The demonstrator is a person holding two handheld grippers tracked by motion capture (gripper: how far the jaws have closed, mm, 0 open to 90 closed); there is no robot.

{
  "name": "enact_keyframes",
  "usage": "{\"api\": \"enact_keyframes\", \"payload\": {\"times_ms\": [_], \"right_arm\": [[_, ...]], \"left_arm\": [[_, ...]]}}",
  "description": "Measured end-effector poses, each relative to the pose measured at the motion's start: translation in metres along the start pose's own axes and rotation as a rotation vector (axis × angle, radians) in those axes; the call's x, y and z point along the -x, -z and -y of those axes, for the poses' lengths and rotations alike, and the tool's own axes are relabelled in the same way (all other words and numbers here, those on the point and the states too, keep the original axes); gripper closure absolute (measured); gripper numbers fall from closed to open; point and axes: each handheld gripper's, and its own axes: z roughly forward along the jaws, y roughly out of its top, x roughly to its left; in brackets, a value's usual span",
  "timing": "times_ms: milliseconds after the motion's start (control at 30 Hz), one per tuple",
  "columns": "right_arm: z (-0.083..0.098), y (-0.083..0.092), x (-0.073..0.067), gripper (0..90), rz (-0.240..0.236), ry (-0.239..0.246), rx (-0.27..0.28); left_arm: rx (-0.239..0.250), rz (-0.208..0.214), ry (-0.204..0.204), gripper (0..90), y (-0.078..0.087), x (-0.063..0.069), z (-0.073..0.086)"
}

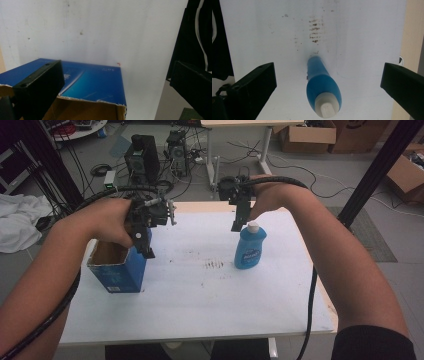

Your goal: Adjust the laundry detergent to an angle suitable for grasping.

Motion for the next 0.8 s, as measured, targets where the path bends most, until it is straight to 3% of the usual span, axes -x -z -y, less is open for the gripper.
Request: {"api": "enact_keyframes", "payload": {"times_ms": [500,800], "right_arm": [[-0.0027,-0.0046,0.003,0.0,-0.009,0.036,0.003],[0.0,-0.0043,0.0015,0.0,-0.006,0.035,-0.004]], "left_arm": [[0.005,0.017,0.036,0.1,-0.0091,0.0001,0.0033],[-0.002,0.008,0.019,0.0,-0.0045,0.0021,-0.003]]}}
